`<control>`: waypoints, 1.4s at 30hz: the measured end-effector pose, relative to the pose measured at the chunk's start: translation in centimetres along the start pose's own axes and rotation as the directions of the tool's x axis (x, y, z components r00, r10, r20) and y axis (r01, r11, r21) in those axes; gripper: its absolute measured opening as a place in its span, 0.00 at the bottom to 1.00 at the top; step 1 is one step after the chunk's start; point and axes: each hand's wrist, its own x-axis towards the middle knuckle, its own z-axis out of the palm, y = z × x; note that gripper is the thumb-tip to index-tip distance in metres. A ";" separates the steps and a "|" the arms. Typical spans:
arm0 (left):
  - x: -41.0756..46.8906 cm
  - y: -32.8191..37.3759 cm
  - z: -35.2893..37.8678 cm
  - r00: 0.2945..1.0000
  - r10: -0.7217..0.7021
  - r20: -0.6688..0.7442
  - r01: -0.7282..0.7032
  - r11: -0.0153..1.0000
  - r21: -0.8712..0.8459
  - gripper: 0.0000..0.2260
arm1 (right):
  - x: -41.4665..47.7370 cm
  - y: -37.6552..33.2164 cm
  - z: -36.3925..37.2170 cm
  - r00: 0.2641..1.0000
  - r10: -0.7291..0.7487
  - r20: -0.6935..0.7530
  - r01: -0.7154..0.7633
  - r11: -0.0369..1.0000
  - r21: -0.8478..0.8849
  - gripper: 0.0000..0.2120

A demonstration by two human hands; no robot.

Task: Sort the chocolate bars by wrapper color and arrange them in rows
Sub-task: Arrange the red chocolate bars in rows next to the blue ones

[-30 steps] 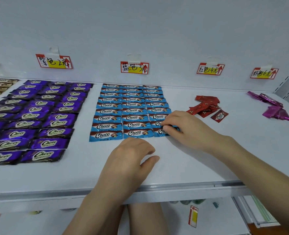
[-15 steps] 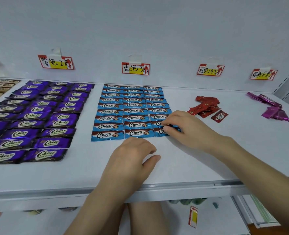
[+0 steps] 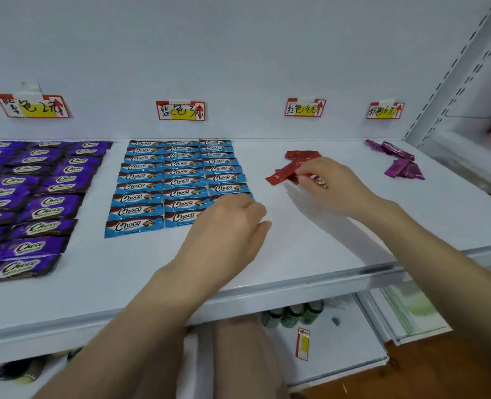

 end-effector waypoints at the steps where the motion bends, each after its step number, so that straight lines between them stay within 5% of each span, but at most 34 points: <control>1: 1.6 0.9 0.4 1.000 0.008 0.000 -0.008 1.000 -0.007 0.19 | 0.4 1.3 -0.5 0.999 0.038 -0.014 -0.038 0.999 -0.004 0.11; 5: 8.1 3.9 3.7 0.990 -0.068 0.123 0.066 0.998 0.023 0.20 | 2.3 6.2 -1.8 0.983 0.174 -0.050 -0.175 0.985 -0.004 0.13; 12: 14.7 3.7 10.9 0.910 -0.396 0.122 0.394 0.918 0.044 0.43 | 7.4 10.5 -1.6 0.977 0.205 0.058 -0.210 0.973 0.100 0.12; 17: 17.0 3.2 13.1 0.871 -0.475 0.121 0.462 0.878 0.123 0.40 | 9.8 11.3 0.0 0.972 0.178 0.155 -0.192 0.978 0.084 0.14; 29: 16.5 4.3 13.4 0.928 -0.370 0.034 0.370 0.929 0.003 0.19 | 7.7 12.2 -2.2 0.945 0.056 0.323 -0.116 0.979 0.170 0.07; 32: 16.3 4.3 13.0 0.945 -0.328 0.010 0.327 0.945 0.008 0.22 | 6.7 12.7 -3.2 0.921 0.051 0.387 -0.148 0.963 0.226 0.05; 38: 18.4 2.9 11.2 0.841 -0.324 0.433 0.338 0.940 0.046 0.49 | 4.9 15.1 -5.3 0.893 0.239 0.382 -0.405 0.797 0.447 0.06; 42: 18.2 3.2 12.5 0.866 -0.300 0.401 0.306 0.951 0.050 0.46 | 3.6 15.8 -5.8 0.902 0.318 0.292 -0.432 0.666 0.608 0.08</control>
